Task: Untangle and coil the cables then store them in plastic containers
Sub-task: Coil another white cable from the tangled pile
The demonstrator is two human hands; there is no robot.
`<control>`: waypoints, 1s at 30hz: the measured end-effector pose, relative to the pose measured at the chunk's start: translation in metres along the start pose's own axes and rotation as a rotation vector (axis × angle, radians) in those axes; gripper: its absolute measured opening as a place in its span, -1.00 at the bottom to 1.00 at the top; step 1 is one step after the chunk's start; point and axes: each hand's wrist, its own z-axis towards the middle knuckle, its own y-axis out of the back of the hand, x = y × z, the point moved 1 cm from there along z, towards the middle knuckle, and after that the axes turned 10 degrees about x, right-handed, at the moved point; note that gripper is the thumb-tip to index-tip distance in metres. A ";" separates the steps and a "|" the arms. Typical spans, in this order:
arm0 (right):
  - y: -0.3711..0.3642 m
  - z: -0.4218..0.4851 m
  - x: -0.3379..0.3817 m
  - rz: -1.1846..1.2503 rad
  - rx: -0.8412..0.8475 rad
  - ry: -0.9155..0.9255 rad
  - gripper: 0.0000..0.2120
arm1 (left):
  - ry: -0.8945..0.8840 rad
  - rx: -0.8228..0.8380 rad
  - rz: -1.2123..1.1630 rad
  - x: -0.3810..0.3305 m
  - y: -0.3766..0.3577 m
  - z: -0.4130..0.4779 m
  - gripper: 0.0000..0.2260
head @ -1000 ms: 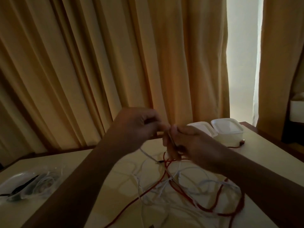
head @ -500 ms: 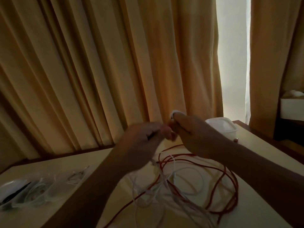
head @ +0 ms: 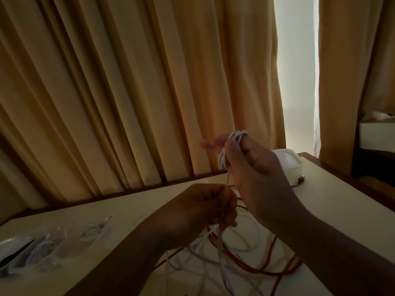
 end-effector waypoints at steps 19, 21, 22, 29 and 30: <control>0.073 0.022 -0.054 -1.125 0.476 -0.246 -0.78 | -0.103 -0.738 0.609 0.007 0.080 -0.019 -0.80; 0.091 0.016 -0.056 -1.135 0.460 -0.301 -0.75 | -0.140 -0.850 0.523 0.011 0.096 -0.024 -0.80; 0.097 0.014 -0.059 -1.146 0.450 -0.322 -0.76 | -0.129 -0.888 0.447 0.015 0.103 -0.025 -0.80; 0.069 0.017 -0.057 -0.900 0.163 -0.040 -0.89 | 0.416 -0.508 0.608 0.049 0.092 0.012 -0.85; 0.065 0.022 -0.057 -0.895 0.127 -0.017 -0.88 | 0.327 -0.548 0.588 0.043 0.089 0.014 -0.84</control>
